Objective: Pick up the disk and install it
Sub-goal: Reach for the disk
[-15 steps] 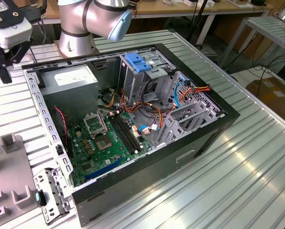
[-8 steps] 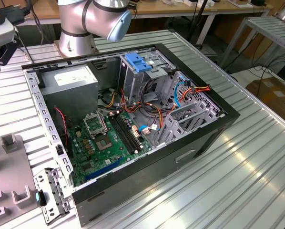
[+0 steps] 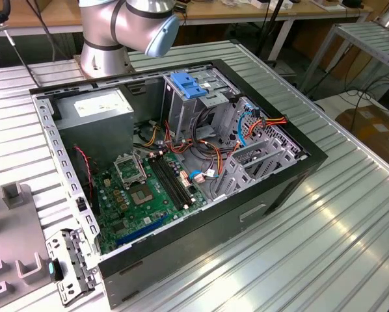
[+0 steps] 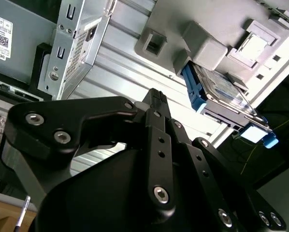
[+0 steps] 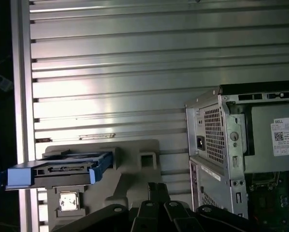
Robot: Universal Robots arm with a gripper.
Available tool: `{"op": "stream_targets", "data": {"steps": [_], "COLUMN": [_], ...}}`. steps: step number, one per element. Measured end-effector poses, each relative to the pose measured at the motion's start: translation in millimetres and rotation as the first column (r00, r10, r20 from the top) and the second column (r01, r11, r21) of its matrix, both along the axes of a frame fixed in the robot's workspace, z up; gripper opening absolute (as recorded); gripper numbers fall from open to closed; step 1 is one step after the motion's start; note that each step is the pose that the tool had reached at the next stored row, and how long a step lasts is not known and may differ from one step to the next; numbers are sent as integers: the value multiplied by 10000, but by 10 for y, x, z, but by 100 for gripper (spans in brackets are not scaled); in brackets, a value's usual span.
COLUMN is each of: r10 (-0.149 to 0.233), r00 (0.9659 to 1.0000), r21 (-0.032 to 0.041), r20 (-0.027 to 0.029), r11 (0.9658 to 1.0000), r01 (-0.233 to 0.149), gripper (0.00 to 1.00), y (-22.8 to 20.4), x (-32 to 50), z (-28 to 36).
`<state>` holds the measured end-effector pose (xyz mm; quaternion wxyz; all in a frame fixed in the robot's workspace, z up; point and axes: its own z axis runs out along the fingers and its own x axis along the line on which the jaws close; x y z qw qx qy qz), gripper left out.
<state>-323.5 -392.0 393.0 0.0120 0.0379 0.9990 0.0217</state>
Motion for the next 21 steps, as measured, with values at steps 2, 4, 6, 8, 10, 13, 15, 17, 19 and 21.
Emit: {"op": "stream_targets", "data": {"steps": [2, 4, 6, 8, 10, 13, 15, 17, 19, 21], "r10": [1, 19, 31, 38, 206, 505, 598, 719, 845, 944], "r00": [10000, 9999, 9998, 9997, 9995, 9984, 9979, 9971, 9961, 9952], "r21": [0, 31, 68, 70, 53, -60, -64, -70, -83, -93], "r20": [-32, -153, -220, -227, -229, -236, -250, -261, -262, -263], "r11": [10000, 10000, 10000, 10000, 9998, 9987, 9982, 9974, 9964, 9955], "r01": [-1, -18, -30, -37, -205, -506, -600, -721, -848, -947], "gripper": [11, 11, 11, 11, 11, 11, 11, 11, 11, 11], "y": [0, 1, 0, 0, 0, 0, 0, 0, 0, 0], "x": [-5, -15, -18, -31, -123, -200, -210, -218, -225, -235], "z": [0, -7, -15, -28, -50, -69, -73, -75, -76, -76]}}
